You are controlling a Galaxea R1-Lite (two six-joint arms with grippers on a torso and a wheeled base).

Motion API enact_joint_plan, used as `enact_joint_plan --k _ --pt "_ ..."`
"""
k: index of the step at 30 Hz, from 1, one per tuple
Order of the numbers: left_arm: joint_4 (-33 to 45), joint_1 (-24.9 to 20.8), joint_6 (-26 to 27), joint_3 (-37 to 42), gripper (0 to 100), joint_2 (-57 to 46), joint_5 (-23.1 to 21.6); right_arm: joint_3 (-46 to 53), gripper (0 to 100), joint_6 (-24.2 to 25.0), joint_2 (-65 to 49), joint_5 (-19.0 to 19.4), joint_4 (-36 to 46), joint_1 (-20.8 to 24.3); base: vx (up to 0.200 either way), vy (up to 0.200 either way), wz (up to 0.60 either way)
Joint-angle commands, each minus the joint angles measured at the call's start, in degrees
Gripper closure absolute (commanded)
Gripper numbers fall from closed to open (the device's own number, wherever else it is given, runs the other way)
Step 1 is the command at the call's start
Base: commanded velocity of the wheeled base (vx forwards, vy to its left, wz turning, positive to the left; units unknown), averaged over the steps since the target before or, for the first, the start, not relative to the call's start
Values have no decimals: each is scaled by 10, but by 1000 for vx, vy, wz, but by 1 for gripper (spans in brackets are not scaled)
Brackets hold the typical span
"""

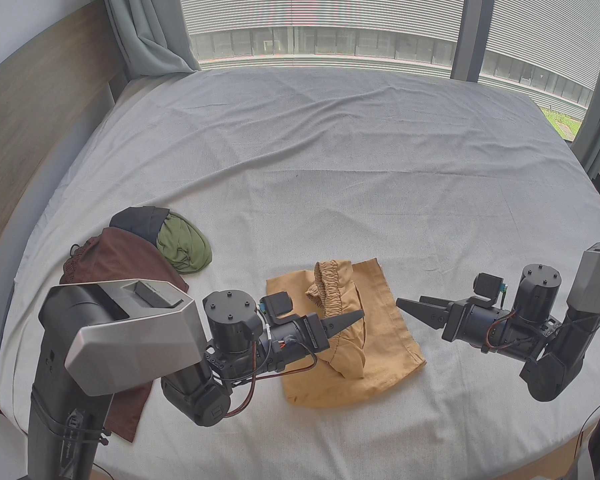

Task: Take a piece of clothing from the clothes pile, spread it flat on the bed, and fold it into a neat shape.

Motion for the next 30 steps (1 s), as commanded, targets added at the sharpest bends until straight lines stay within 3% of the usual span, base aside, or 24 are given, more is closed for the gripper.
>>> enact_joint_plan --k 1,15,22,30 --pt "0 0 1 -12 0 7 4 0 0 0 -1 0 0 1 0 0 0" --pt "2 -15 19 -12 0 2 30 3 0 -1 -1 0 0 2 0 0 0" --pt "-2 3 31 -7 0 -6 54 4 0 -1 0 0 0 3 0 0 0" --pt "-2 29 57 69 0 -102 59 9 0 -2 -1 0 0 12 0 0 0"
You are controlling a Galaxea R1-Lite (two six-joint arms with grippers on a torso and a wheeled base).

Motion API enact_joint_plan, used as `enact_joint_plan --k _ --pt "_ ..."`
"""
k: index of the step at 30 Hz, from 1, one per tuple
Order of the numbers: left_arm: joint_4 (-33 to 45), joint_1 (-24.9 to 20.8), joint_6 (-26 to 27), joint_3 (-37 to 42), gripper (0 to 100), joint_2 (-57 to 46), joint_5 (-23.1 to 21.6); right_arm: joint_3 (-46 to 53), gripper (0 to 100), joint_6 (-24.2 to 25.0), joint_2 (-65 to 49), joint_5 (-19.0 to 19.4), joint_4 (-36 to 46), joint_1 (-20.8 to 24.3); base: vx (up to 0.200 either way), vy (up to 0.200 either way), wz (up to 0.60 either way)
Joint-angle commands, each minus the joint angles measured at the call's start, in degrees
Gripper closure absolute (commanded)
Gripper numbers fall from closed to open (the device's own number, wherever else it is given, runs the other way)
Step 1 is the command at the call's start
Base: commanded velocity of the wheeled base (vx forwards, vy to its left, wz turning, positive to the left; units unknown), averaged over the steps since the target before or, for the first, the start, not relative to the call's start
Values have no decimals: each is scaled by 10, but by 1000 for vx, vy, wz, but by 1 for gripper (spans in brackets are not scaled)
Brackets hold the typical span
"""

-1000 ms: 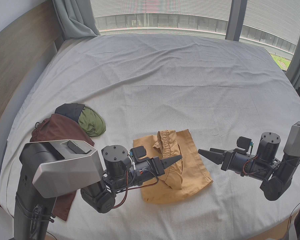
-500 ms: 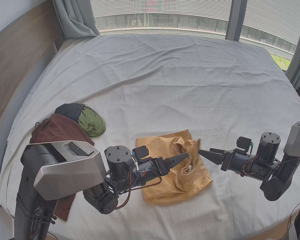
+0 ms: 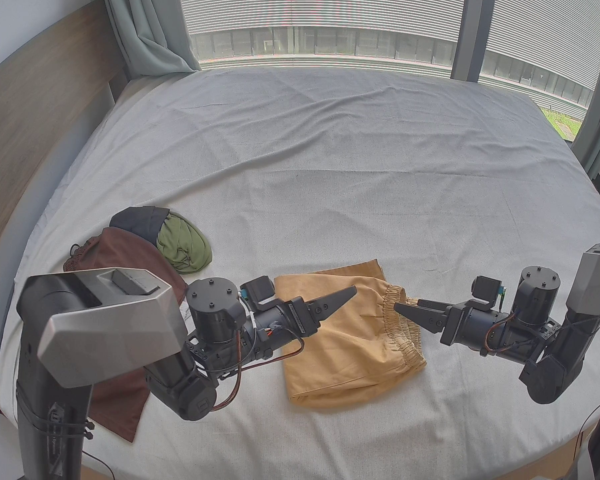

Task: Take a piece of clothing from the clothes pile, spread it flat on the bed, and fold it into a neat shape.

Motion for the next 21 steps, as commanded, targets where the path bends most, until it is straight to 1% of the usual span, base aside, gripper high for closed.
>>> enact_joint_plan --k 1,9,13,14,17,19,21 --pt "0 13 6 55 0 -68 0 2 0 0 1 -1 0 8 0 0 0" --pt "0 37 50 91 0 -100 0 9 0 0 -7 -2 0 10 0 0 0" --pt "0 46 50 107 0 -123 -3 9 0 0 -7 -2 0 11 0 0 0" --pt "0 56 51 120 0 -141 -5 10 0 0 -7 -2 0 11 0 0 0" --pt "0 64 52 132 0 -160 -6 10 0 0 -7 -2 0 15 0 0 0" --pt "0 64 52 132 0 -160 -6 10 0 0 -7 -2 0 15 0 0 0" --pt "1 81 58 151 0 -193 -11 10 0 0 -9 -2 0 19 0 0 0"
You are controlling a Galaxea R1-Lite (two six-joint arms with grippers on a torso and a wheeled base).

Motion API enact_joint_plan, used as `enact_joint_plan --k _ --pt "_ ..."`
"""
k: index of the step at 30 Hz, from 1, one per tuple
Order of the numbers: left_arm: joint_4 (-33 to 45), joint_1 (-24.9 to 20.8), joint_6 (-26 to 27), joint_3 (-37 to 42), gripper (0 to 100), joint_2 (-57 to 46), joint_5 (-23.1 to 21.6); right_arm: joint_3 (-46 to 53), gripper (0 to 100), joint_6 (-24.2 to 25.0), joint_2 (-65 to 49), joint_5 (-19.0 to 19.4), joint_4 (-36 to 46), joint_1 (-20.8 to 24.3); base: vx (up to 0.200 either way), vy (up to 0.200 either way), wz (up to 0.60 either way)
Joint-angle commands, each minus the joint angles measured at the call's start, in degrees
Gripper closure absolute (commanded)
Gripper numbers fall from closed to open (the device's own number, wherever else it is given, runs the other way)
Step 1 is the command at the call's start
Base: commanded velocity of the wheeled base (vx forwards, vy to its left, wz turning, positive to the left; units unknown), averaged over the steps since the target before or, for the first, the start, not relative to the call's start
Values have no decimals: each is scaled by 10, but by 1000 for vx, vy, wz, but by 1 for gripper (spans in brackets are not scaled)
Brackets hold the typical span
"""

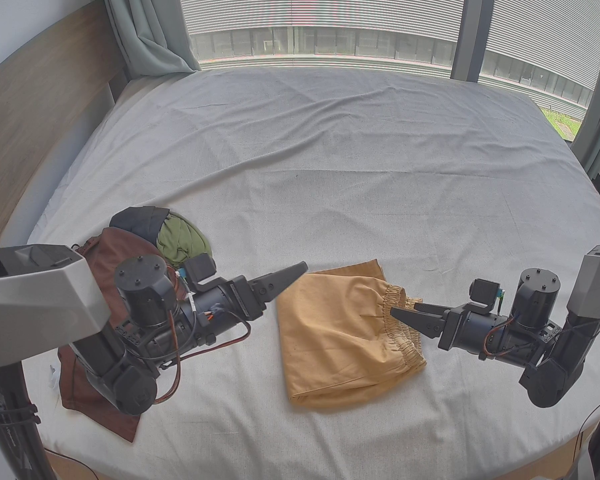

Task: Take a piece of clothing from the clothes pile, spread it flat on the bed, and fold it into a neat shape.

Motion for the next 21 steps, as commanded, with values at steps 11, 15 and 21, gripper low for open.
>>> enact_joint_plan --k 11,15,21 --pt "0 69 52 91 0 -117 -39 1 0 0 -3 -1 0 10 0 0 0" --pt "1 107 88 114 0 -149 -67 1 0 0 -2 -1 1 14 0 0 0" --pt "0 187 145 172 0 -191 -137 1 0 0 0 -1 0 14 0 0 0"
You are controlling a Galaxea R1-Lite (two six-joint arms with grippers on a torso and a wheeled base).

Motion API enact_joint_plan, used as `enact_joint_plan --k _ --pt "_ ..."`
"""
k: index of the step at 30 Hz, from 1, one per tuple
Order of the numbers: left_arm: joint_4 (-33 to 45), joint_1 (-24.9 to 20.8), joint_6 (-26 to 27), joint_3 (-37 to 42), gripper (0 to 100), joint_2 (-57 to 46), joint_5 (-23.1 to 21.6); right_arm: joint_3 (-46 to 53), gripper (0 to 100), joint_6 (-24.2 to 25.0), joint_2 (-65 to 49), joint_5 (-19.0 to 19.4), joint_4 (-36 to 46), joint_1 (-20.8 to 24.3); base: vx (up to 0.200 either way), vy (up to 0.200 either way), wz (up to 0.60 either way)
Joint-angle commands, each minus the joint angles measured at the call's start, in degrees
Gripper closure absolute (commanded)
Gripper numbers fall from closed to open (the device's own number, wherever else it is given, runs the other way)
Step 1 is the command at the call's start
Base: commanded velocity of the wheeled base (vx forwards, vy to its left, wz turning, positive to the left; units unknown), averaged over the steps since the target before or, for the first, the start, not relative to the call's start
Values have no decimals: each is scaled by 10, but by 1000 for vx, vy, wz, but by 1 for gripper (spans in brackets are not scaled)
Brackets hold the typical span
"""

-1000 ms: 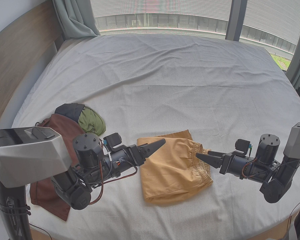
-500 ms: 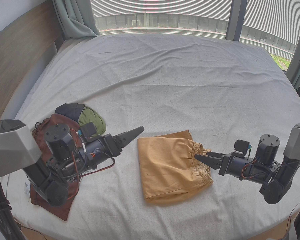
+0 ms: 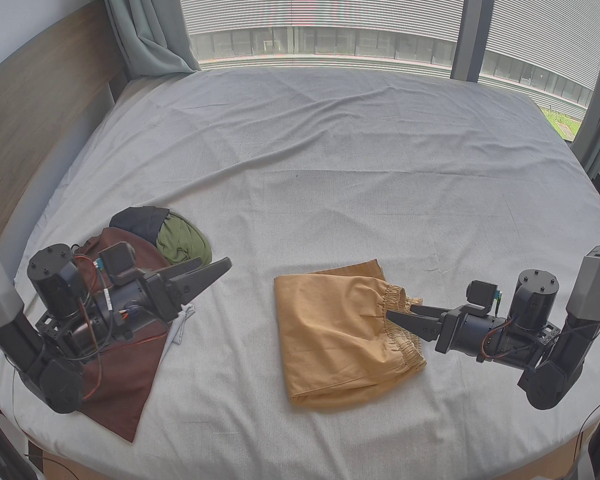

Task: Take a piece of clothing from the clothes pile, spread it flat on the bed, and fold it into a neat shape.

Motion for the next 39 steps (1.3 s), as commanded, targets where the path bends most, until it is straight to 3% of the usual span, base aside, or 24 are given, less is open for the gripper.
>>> enact_joint_plan --k 1,8,14,20,39 --pt "1 69 45 57 0 -56 -53 0 0 0 2 0 0 2 0 0 0" --pt "1 114 161 123 0 -63 -132 6 0 -2 26 1 -2 -8 0 0 0" --pt "1 150 229 128 0 -59 -167 6 0 -3 63 1 -1 -23 0 0 0" --pt "1 159 290 130 0 -45 -184 3 0 -19 120 0 -1 -35 0 0 0" --pt "0 154 303 133 0 -39 -186 1 0 -27 194 -3 0 -75 0 0 0"
